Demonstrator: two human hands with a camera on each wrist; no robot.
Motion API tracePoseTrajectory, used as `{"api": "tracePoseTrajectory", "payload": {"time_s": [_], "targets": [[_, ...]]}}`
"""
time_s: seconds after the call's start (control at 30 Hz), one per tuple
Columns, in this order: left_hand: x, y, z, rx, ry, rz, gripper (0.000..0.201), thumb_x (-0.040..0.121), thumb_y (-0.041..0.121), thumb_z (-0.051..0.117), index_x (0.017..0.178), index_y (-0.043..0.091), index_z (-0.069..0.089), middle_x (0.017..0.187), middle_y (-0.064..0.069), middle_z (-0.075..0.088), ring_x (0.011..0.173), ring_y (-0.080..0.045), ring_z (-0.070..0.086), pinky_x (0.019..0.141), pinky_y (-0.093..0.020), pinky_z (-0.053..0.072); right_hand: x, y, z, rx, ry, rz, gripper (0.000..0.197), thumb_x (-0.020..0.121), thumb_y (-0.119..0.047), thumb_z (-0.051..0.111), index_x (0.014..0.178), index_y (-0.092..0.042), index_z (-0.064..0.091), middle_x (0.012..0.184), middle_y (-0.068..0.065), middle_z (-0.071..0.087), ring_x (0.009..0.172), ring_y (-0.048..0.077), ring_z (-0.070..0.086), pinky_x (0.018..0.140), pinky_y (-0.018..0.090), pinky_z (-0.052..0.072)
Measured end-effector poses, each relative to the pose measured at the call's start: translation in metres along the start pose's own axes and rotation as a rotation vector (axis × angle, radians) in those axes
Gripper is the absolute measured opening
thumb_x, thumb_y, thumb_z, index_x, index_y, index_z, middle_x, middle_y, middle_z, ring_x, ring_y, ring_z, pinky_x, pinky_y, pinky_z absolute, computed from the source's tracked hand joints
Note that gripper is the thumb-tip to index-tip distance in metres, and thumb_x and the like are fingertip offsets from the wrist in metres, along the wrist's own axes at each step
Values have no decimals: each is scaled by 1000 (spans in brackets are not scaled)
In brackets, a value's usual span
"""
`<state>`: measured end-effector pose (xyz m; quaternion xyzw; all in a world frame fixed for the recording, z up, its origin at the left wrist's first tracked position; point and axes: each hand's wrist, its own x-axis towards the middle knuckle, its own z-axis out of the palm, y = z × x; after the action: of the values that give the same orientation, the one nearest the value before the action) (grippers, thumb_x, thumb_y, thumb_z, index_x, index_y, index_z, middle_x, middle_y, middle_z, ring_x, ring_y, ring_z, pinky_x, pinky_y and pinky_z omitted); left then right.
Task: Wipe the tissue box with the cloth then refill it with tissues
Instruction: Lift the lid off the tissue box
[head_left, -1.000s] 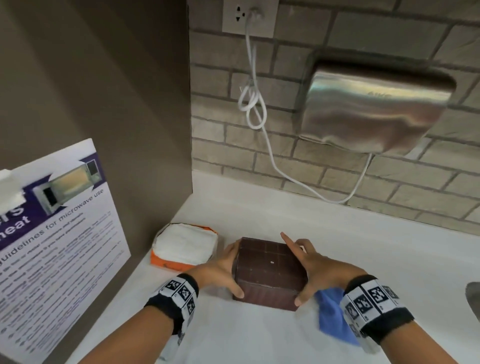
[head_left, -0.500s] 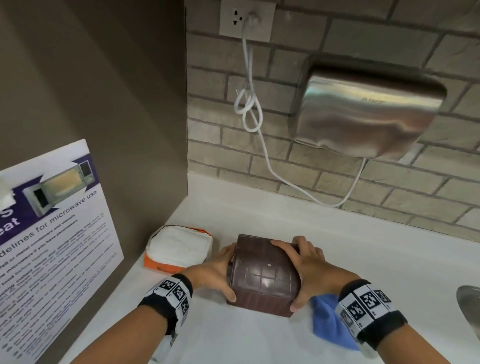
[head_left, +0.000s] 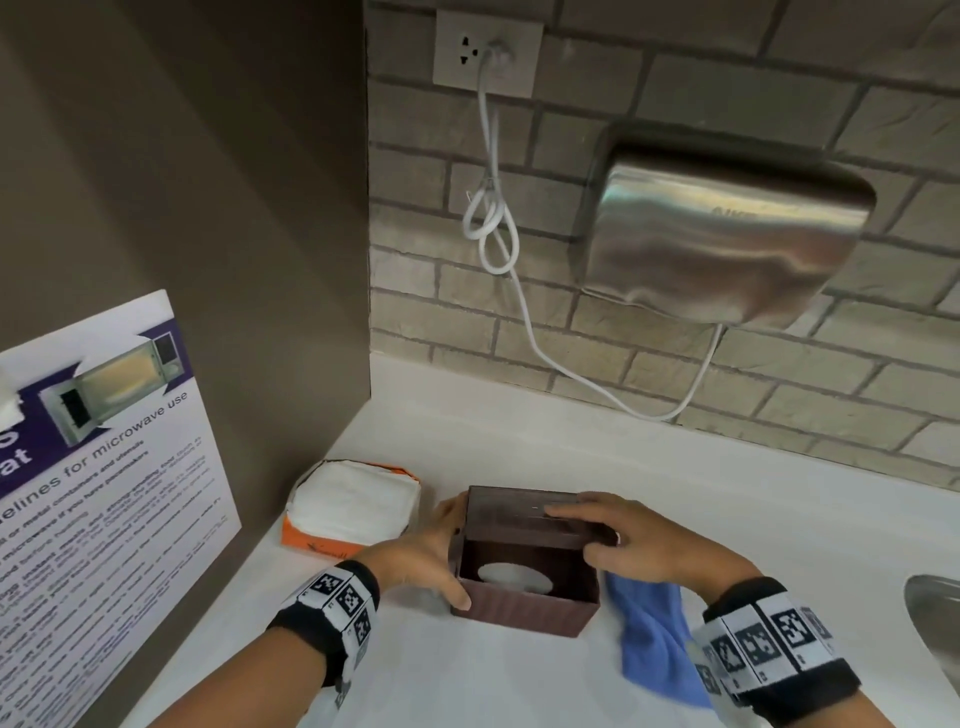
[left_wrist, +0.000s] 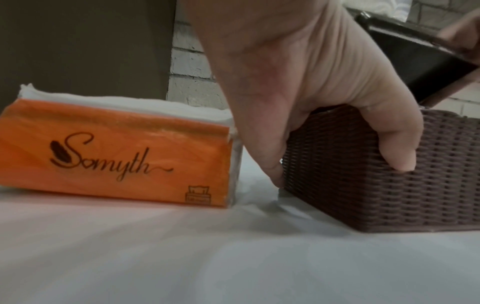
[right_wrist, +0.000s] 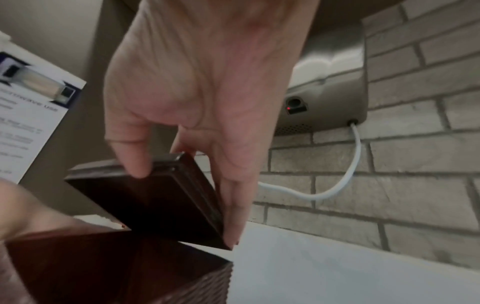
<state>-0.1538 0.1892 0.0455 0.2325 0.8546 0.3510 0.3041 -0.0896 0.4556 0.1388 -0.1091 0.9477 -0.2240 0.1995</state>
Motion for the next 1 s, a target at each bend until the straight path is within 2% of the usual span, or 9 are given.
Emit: {"api": "tracePoseTrajectory", "payload": {"time_s": [0.2, 0.33, 0.4, 0.5, 0.57, 0.7, 0.8, 0.93, 1.0], "targets": [[-1, -2, 1, -90, -7, 22, 134, 61, 15, 85, 150, 37, -12, 150, 20, 0, 138, -5, 16, 114, -23, 25, -11, -7, 39, -125, 15, -10, 65, 76, -55, 65, 131, -46, 31, 143, -5, 15, 122, 19, 41, 99, 20, 41], [-1, -5, 2, -81, 3, 21, 137, 57, 17, 87, 150, 38, -12, 153, 20, -1, 143, -9, 18, 116, -28, 27, -4, -6, 64, -240, 110, 19, 64, 65, -66, 67, 110, -35, 34, 158, 0, -2, 145, 38, -3, 118, 50, 12], [-1, -5, 2, -73, 2, 22, 137, 57, 18, 87, 150, 39, -11, 154, 20, 0, 143, -10, 20, 116, -29, 29, 3, -5, 61, -231, 83, 28, 64, 61, -66, 70, 101, -32, 33, 160, 5, -5, 145, 39, -9, 118, 53, 5], [-1, -5, 2, -79, -4, 34, 136, 59, 16, 86, 150, 38, -12, 153, 19, 1, 142, -9, 20, 113, -24, 28, 11, -5, 49, -185, 61, 44, 70, 55, -60, 77, 100, -34, 30, 149, 6, 16, 142, 34, 10, 118, 53, 6], [-1, -4, 2, -78, -2, 41, 135, 60, 15, 86, 151, 35, -12, 154, 17, 0, 143, -8, 16, 115, -24, 25, 16, -8, 41, -169, 49, 54, 78, 51, -55, 80, 108, -39, 28, 129, -1, 26, 126, 25, 26, 118, 49, 9], [-1, -4, 0, -51, 1, 36, 135, 61, 17, 86, 151, 34, -12, 150, 19, 2, 141, -6, 15, 116, -24, 23, 20, -11, 35, -106, 59, 75, 91, 50, -50, 81, 120, -49, 23, 121, -3, 24, 115, 23, 27, 104, 38, 33], [-1, -3, 0, -23, 28, 44, 130, 58, 20, 86, 150, 40, -4, 152, 18, 7, 143, -13, 22, 115, -29, 30, 16, -16, 31, -28, 126, 41, 93, 51, -48, 81, 122, -55, 21, 120, -5, 21, 115, 22, 29, 101, 36, 41], [-6, -2, 1, -7, 20, -7, 131, 66, 21, 84, 151, 36, -15, 159, 13, -8, 148, -16, 9, 115, -25, 22, -10, -22, 7, 349, 183, -4, 81, 69, -23, 73, 127, -58, 28, 126, 3, 35, 111, 17, 48, 92, 23, 46], [-11, -5, -1, -16, 23, -6, 132, 68, 23, 83, 150, 35, -20, 159, 13, -17, 149, -15, 5, 119, -29, 22, -29, -23, 0, 671, 173, -116, 77, 74, -11, 62, 135, -48, 35, 131, 4, 50, 113, 13, 56, 94, 27, 50]]}}
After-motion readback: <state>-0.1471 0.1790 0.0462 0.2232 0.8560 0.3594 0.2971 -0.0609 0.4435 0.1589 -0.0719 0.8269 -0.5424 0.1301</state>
